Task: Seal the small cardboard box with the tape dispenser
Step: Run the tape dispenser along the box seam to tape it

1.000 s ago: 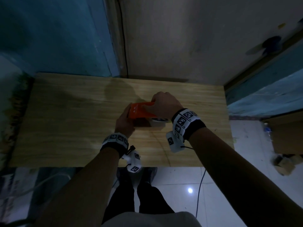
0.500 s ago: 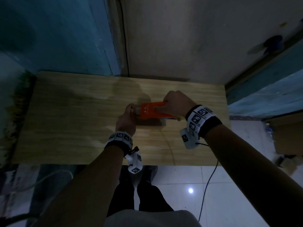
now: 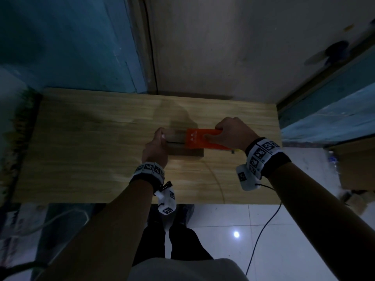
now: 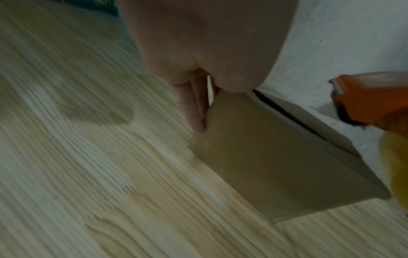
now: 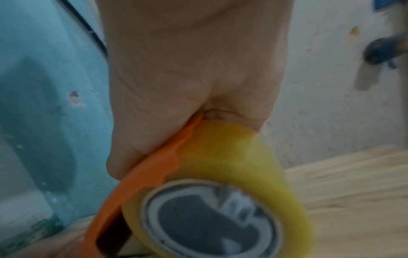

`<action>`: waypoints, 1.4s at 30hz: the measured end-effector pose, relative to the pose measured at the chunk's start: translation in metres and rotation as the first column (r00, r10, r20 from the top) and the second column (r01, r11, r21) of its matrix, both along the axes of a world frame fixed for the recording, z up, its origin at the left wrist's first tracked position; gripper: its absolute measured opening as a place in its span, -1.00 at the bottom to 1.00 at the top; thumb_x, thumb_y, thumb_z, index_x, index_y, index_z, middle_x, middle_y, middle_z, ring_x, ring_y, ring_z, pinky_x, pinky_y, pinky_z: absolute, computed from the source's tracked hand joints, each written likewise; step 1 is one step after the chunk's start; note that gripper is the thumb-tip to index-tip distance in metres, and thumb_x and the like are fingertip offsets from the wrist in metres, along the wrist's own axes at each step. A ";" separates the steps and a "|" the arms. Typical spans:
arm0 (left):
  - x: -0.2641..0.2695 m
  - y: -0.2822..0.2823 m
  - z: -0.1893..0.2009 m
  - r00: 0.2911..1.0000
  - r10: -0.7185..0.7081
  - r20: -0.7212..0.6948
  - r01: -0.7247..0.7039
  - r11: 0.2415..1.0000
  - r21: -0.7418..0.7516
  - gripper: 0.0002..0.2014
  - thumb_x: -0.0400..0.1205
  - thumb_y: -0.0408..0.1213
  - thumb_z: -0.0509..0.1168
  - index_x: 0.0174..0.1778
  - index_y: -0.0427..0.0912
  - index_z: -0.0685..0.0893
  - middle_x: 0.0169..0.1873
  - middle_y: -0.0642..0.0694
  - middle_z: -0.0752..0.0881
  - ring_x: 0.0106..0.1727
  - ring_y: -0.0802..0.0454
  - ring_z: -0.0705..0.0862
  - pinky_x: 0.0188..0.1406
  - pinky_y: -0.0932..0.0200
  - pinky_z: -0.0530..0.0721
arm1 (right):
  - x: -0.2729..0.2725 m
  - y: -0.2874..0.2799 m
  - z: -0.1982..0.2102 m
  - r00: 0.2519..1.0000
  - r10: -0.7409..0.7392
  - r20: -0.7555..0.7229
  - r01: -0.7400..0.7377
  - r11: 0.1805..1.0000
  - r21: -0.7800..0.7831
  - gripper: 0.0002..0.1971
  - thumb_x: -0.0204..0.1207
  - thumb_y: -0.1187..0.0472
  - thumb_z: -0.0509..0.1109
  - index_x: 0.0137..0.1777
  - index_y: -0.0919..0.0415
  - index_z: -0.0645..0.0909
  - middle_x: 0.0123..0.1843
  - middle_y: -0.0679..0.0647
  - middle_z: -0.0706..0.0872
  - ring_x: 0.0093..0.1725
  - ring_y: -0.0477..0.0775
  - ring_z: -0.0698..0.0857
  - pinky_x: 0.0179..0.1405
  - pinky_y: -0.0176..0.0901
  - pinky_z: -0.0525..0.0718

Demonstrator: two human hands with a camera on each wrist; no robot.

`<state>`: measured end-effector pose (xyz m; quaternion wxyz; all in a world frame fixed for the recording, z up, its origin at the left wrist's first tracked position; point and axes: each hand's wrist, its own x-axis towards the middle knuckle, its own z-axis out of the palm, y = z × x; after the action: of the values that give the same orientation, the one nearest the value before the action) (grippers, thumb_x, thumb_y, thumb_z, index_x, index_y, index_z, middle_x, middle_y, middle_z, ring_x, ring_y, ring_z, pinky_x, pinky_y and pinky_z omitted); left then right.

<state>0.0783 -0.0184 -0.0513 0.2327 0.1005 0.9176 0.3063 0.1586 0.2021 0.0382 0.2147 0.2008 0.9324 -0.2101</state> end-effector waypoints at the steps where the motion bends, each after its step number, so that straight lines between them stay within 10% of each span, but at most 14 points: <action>1: 0.000 0.001 0.000 1.000 0.002 -0.001 -0.002 1.000 -0.018 -0.56 0.75 0.12 -0.22 0.53 0.20 0.29 -0.19 -0.14 0.67 -0.28 -0.13 0.66 -0.33 0.07 0.64 | 0.003 0.002 0.000 1.000 -0.003 -0.001 0.003 1.000 -0.002 -0.46 0.52 -0.34 0.35 -0.32 0.17 0.69 -0.40 0.10 0.72 -0.48 0.00 0.71 -0.60 -0.19 0.61; 12: 0.002 0.002 0.001 1.000 0.012 -0.013 -0.013 0.998 -0.057 -0.53 0.76 0.09 -0.22 0.58 0.17 0.24 0.04 -0.26 0.72 -0.03 -0.28 0.72 0.03 -0.12 0.73 | 0.029 0.027 -0.005 1.000 -0.031 0.005 0.031 1.000 -0.003 -0.50 0.55 -0.29 0.35 -0.34 0.14 0.67 -0.43 0.04 0.68 -0.43 0.02 0.68 -0.46 -0.19 0.53; 25: 0.005 0.004 0.000 0.999 0.028 -0.028 -0.029 0.999 -0.040 -0.55 0.77 0.06 -0.14 0.59 0.16 0.28 -0.19 -0.18 0.69 -0.37 -0.02 0.58 -0.27 0.12 0.55 | 0.053 0.036 -0.008 0.986 -0.166 -0.002 0.165 0.981 -0.106 -0.60 0.53 -0.21 0.45 -0.23 0.15 0.71 -0.32 0.09 0.73 -0.47 0.02 0.75 -0.64 -0.27 0.62; 42: 0.011 0.005 0.010 1.000 0.023 -0.002 -0.023 1.000 -0.008 -0.58 0.79 -0.01 -0.12 0.57 0.12 0.32 0.16 -0.33 0.70 0.12 -0.36 0.68 -0.09 0.09 0.47 | 0.060 0.042 -0.009 0.981 -0.194 0.003 0.193 0.974 -0.116 -0.58 0.53 -0.22 0.44 -0.14 0.18 0.73 -0.28 0.10 0.74 -0.46 0.01 0.75 -0.63 -0.24 0.68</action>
<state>0.0889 -0.0136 -0.0411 0.2286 0.0893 0.9201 0.3051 0.2188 0.2442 0.0294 0.2007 0.2771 0.8955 -0.2845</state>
